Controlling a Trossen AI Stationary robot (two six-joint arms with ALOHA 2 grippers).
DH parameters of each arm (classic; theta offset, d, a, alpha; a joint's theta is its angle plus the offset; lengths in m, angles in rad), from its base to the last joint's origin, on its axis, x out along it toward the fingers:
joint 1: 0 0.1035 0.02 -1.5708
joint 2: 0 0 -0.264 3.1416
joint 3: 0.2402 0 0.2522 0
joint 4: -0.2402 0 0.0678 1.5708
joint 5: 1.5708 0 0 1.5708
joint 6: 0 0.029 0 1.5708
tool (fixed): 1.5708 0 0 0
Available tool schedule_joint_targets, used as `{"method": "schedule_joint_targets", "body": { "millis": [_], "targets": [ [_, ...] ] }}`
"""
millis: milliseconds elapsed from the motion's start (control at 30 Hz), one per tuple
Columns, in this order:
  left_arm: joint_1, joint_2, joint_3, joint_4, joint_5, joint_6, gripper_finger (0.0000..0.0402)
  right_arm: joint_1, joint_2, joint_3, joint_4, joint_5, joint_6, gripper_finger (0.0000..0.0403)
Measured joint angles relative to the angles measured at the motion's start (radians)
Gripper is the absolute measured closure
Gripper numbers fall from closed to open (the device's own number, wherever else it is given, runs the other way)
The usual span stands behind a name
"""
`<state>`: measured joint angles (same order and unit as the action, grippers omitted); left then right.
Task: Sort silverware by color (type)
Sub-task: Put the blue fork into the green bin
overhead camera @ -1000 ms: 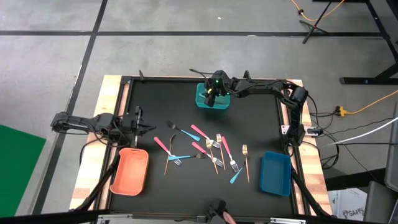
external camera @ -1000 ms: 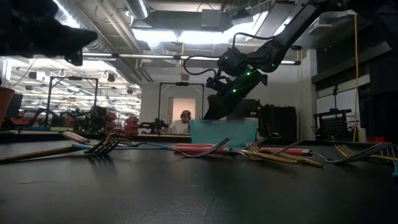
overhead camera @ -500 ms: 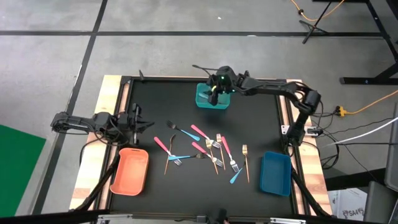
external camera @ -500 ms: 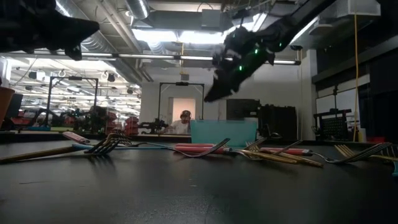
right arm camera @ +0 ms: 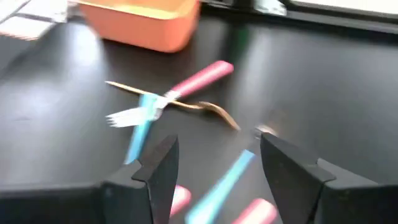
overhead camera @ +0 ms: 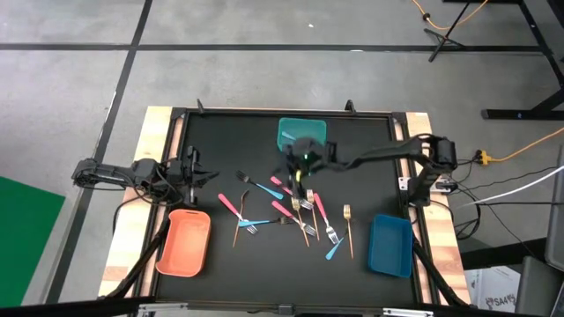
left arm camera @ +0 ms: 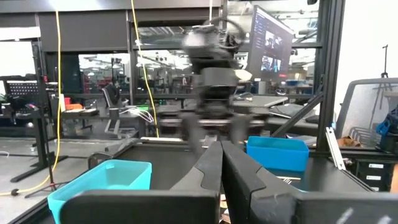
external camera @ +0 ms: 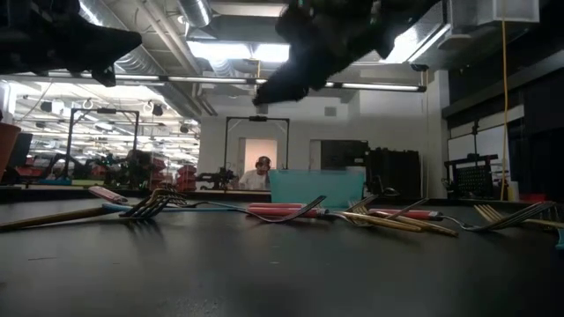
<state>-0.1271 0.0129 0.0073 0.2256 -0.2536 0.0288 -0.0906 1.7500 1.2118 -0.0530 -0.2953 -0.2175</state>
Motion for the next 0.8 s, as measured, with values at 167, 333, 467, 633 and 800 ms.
{"method": "schedule_joint_targets", "body": {
  "millis": [167,333,467,633,800],
  "targets": [
    [0.000,0.000,0.000,-0.001,0.000,0.000,0.0401,0.113,0.015,0.000,0.003,0.116,-0.023,0.0191],
    [0.000,0.000,0.000,-0.011,0.000,0.000,0.0401,0.185,0.052,0.001,0.028,0.229,-0.024,0.0191],
    [0.000,0.001,0.000,-0.020,0.000,0.000,0.0401,0.212,0.104,0.000,0.063,0.243,0.005,0.0191],
    [0.000,0.004,0.000,-0.023,0.001,0.000,0.0401,0.218,0.171,0.000,0.073,0.225,0.079,0.0191],
    [0.000,0.005,0.000,-0.034,0.002,0.000,0.0401,0.217,0.224,0.000,0.112,0.187,0.140,0.0191]
  ]
}}
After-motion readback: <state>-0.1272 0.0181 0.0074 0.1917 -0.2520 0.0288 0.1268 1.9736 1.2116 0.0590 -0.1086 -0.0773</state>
